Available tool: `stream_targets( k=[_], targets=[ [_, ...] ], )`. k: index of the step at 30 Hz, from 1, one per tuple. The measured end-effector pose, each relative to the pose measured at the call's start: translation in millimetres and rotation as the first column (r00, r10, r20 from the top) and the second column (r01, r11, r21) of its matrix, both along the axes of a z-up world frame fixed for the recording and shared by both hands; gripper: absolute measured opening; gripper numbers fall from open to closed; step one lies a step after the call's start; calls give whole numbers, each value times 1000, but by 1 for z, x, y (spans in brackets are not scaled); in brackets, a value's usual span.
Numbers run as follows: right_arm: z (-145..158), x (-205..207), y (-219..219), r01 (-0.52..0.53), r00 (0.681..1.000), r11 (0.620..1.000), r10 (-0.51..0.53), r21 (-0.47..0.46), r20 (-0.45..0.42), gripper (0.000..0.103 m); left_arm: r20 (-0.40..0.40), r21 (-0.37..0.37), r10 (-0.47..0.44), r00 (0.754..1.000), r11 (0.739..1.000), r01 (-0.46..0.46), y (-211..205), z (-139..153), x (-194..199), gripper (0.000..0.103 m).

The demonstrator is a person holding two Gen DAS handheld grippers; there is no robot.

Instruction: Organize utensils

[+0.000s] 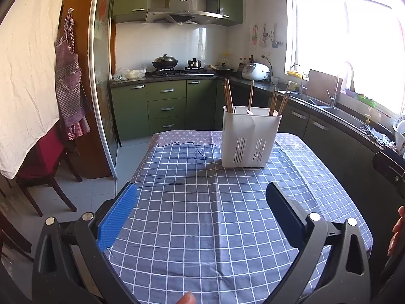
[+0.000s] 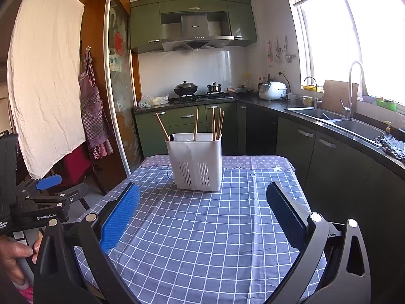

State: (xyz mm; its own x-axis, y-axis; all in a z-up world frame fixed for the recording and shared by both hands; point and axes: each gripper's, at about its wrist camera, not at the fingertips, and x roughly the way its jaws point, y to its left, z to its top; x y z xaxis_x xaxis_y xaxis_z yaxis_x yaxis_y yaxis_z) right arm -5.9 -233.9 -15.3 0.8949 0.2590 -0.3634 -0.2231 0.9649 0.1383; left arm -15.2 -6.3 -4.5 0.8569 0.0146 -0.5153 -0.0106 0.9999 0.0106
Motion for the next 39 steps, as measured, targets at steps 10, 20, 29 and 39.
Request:
stream_targets(
  k=[10, 20, 29, 39],
  targets=[
    [0, 1, 3, -11, 1000, 1000, 11, -2, 1, 99, 2, 11, 2, 1000, 1000, -2, 0, -2, -2, 97],
    [1, 1, 3, -14, 1000, 1000, 14, 0, -1, 99, 11, 5, 2, 1000, 1000, -2, 2, 0, -4, 97],
    [1, 1, 5, -20, 1000, 1000, 20, -3, -6, 99, 6, 15, 12, 1000, 1000, -12, 2, 0, -1, 97],
    [-3, 4, 8, -25, 1000, 1000, 25, -5, -15, 99, -3, 32, 8, 1000, 999, -8, -2, -1, 0, 97]
  ],
)
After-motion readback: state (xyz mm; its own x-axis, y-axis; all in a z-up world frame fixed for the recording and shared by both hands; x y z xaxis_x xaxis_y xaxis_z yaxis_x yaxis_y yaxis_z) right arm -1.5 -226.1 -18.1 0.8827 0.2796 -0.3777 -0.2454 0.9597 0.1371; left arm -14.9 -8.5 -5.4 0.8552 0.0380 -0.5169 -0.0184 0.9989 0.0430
